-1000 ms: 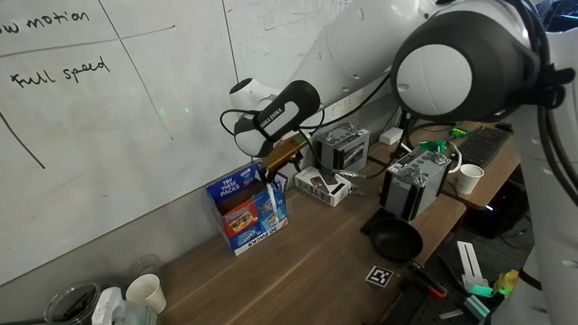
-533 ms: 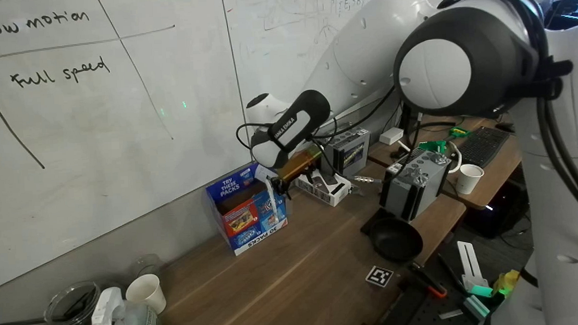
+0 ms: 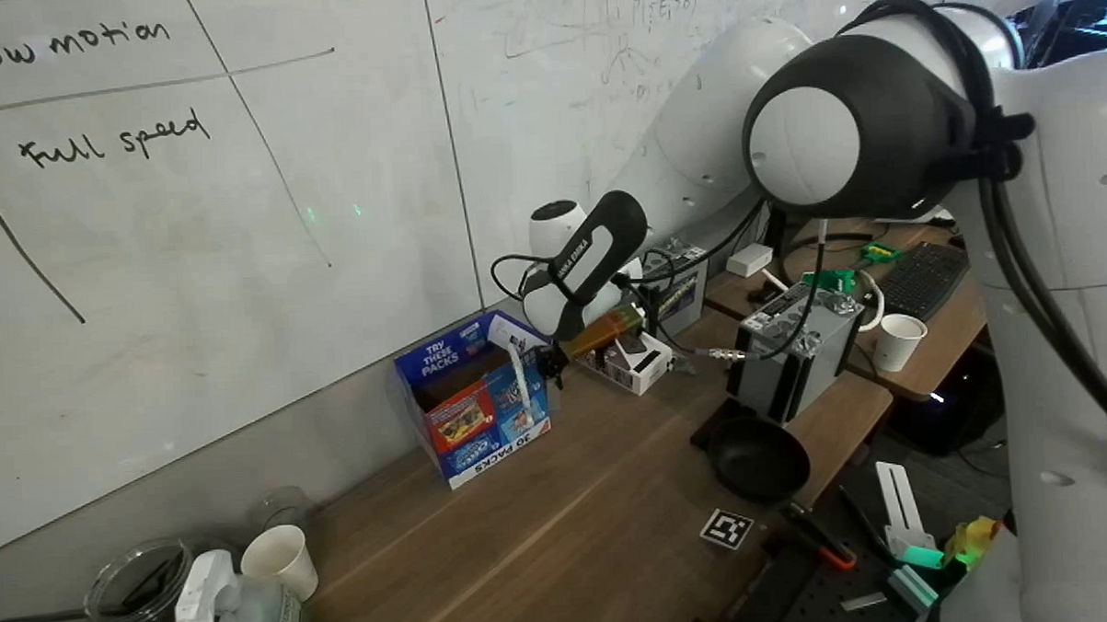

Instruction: Put the ropes in the box

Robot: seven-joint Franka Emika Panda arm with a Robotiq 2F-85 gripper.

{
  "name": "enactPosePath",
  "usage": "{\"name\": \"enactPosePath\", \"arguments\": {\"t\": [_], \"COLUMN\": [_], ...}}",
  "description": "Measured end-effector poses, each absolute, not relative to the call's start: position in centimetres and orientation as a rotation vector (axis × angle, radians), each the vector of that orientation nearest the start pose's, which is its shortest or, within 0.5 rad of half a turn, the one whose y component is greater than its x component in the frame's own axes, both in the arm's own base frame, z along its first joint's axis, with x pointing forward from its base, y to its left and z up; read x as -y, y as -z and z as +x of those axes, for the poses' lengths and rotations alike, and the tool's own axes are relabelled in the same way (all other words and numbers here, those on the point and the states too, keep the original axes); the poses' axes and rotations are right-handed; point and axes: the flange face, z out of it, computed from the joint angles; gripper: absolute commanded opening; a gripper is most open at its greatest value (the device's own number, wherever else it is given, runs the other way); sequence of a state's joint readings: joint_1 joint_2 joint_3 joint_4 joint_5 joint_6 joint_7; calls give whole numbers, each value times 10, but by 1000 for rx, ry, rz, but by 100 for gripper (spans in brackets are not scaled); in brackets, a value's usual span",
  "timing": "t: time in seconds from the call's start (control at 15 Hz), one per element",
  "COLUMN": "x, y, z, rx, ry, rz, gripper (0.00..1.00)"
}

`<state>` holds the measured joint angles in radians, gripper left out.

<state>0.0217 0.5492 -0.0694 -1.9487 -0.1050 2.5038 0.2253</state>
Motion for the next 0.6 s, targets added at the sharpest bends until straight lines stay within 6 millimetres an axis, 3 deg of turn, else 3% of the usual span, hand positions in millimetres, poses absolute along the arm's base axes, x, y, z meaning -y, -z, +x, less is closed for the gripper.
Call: {"name": "enactPosePath", "arguments": {"t": [0.2,0.6], "x": [32,16], "y": [-178,-158], "z": [619,617], "rx": [-280,-236], "ry": [38,32], "rz": [-3143,-3018], "gripper": [100,100]}}
